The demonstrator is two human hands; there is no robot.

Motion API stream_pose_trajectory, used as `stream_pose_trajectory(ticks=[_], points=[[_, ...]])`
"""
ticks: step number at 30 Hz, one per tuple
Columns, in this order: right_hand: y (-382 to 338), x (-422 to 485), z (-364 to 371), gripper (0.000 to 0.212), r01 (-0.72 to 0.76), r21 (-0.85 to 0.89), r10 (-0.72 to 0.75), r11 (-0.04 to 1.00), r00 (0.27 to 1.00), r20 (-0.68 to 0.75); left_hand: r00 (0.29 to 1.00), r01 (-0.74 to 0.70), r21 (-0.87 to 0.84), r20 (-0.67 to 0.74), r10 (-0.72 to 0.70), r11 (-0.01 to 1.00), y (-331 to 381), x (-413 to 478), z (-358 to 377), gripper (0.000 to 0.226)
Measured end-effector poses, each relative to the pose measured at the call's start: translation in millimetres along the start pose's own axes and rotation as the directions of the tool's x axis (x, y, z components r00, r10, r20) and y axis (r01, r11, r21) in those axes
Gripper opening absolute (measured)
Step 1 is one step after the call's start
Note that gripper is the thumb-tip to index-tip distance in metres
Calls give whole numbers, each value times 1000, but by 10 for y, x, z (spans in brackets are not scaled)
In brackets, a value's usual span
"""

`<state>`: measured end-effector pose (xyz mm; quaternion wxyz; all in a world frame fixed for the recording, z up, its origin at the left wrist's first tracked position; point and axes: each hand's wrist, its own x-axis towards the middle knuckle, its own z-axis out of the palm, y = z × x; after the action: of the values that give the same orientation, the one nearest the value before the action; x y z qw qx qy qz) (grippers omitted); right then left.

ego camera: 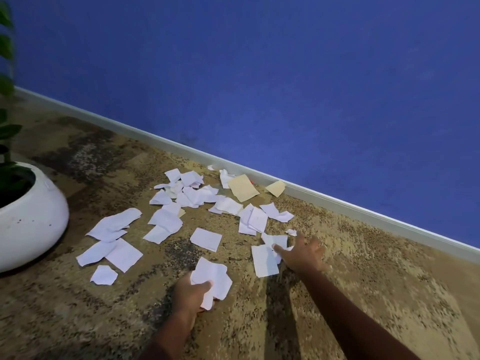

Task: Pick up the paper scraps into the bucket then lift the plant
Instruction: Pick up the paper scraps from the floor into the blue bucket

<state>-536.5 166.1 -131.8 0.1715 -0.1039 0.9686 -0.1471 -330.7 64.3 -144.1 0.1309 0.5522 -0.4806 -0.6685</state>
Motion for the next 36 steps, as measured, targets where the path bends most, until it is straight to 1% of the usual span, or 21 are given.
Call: stream_pose_trajectory(ticks=[3,5,8,13,16,20,24,29,31,34,36], points=[[1,98,81,97,-98,151,70,984,982,176,1000,4,8,0,-4,1000,-16,12,-67,34],[-44,96,154,100,-99,166,58,981,970,234,1000,3,20,-19,-3,1000,-26,21,-99,34],[-145,34,223,86,-49,109,27,993,980,197,999,11,31,-42,-10,999,-16,35,-132,38],[-312,-126,277,63,41,30,-46,999,981,189,997,15,35,-70,-13,999,35,30,-161,37],[-386,-215,320,46,86,32,-90,996,981,173,997,16,44,-74,-12,999,53,29,-168,38],[-489,-304,372,37,217,52,-222,975,968,119,995,19,95,-98,-10,995,57,-1,-191,42],[-651,-446,378,29,333,180,-350,926,934,73,994,18,118,-110,-5,993,80,-4,-255,43],[-946,-696,369,33,401,343,-455,849,886,91,990,32,23,-137,-29,999,204,26,-403,49],[-1085,-814,334,42,384,443,-476,810,872,115,988,41,-29,-150,-45,999,280,40,-504,50],[-1310,-1005,270,52,289,601,-491,745,847,202,985,40,-25,-165,-44,999,414,19,-688,48],[-1455,-1114,262,55,244,624,-508,742,813,286,990,44,-67,-131,-53,997,523,-17,-823,45]])
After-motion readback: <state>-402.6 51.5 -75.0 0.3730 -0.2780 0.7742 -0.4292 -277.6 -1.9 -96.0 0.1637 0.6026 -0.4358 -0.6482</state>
